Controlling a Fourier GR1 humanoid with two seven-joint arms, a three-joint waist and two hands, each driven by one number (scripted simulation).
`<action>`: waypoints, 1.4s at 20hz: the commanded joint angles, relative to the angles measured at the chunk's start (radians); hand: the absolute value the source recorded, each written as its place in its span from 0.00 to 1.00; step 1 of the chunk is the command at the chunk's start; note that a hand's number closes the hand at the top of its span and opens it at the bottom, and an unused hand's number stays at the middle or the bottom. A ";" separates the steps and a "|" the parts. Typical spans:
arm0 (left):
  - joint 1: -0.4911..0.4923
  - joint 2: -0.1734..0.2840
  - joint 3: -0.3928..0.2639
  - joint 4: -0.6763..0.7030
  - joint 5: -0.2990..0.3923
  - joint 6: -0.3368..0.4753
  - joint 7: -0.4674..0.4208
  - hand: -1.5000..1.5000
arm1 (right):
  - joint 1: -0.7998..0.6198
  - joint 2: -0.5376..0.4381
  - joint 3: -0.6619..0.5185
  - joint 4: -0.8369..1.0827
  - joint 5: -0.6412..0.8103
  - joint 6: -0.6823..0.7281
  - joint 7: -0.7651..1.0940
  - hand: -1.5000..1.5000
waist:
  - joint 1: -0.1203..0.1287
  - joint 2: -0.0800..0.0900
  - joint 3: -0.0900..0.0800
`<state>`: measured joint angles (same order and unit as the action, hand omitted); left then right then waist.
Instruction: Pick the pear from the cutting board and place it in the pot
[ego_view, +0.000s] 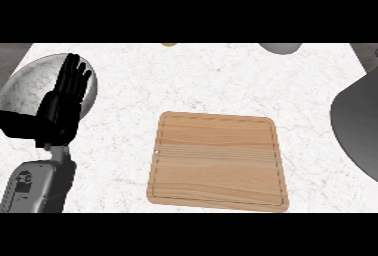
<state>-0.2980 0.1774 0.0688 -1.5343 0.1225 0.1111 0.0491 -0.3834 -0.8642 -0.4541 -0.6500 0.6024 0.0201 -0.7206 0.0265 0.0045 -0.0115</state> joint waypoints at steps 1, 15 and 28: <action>0.011 -0.010 -0.010 0.016 -0.013 -0.001 -0.026 0.50 | -0.051 0.048 0.032 0.130 0.001 0.079 -0.004 0.00 | 0.007 0.007 0.014; 0.039 0.032 0.039 0.004 0.031 -0.047 -0.018 0.50 | -0.204 0.004 -0.104 0.262 -0.178 0.360 -0.117 0.00 | -0.004 -0.002 0.013; -0.009 0.021 0.028 -0.013 0.020 -0.030 0.006 0.50 | -0.216 -0.170 -0.297 0.463 -0.375 0.532 -0.048 0.00 | 0.002 0.011 0.019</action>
<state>-0.3026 0.2002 0.1023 -1.5419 0.1407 0.0898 0.0585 -0.5928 -0.9746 -0.6988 -0.2370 0.2805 0.4326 -0.7423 0.0236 0.0113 0.0038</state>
